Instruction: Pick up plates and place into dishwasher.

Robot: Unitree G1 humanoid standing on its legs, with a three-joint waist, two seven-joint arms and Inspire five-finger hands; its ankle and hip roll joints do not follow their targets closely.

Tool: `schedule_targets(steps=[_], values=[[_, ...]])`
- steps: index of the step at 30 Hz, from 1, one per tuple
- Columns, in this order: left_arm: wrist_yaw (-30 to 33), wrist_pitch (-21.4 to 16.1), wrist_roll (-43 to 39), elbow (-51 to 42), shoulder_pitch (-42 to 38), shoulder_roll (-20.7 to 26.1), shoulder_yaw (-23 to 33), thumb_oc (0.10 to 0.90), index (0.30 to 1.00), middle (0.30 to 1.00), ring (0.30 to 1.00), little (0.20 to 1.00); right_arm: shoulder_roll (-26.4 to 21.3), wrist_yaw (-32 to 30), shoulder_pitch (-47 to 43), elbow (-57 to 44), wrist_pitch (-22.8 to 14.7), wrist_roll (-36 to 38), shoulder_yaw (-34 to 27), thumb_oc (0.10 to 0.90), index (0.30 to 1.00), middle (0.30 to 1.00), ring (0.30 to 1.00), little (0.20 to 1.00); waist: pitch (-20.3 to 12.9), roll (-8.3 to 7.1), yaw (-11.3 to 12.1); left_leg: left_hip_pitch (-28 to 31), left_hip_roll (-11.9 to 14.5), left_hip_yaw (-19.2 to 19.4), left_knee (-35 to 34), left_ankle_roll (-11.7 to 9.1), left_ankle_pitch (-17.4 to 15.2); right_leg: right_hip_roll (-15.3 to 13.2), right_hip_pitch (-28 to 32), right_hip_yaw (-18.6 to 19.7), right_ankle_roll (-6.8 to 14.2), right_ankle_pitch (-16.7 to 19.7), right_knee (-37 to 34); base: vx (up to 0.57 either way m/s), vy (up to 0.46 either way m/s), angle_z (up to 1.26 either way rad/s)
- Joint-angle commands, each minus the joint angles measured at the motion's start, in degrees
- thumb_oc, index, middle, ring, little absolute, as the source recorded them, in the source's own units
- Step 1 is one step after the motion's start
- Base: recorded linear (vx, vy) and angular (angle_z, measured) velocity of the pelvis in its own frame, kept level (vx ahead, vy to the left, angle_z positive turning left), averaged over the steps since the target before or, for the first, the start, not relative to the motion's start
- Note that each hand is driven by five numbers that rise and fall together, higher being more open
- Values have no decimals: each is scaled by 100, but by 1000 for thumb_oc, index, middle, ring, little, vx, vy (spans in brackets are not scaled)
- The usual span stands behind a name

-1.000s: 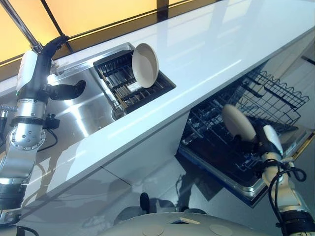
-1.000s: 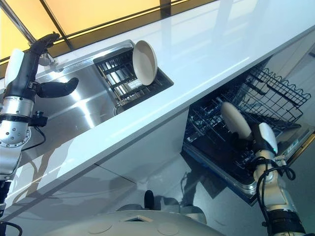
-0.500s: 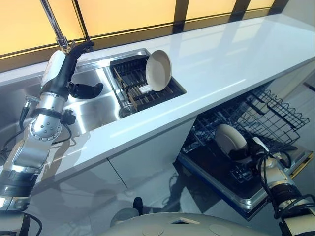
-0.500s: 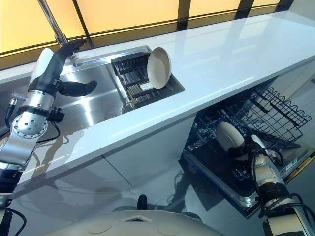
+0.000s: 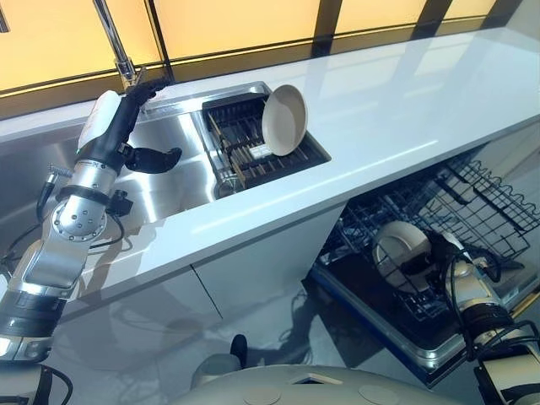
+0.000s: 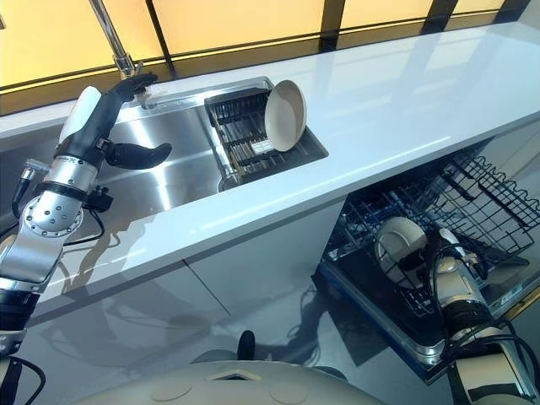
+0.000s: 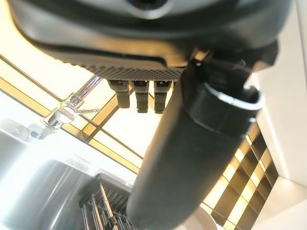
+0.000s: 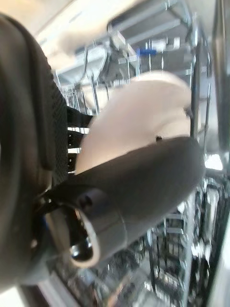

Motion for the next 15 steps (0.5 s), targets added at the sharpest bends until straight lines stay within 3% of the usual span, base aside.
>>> schedule_targets(steps=[1,7,15], values=[[274,-428,182,-115,-597,-21,330,800,900,900,900,900,-362,-466,-237,-1093,-496,-118,-365,800,900,900,900,900,-185,75,29,496,-258,209,15,94,-920,-68,-739,2,321,544,376,-20,5,-5],[224,-587,326,-162,-364,4,502,800,900,900,900,900,-393,-843,174,-2437,-980,-98,-989,800,900,900,900,900,-201,108,-148,508,-248,356,15,84,-935,-68,-777,85,367,555,366,-18,8,-7],[2,-568,339,-207,-636,421,427,800,900,900,900,900,-527,-1312,514,-3646,-1595,758,-1599,800,900,900,900,900,-271,197,-406,504,-234,569,15,54,-946,-40,-834,225,400,552,363,-12,9,-14]])
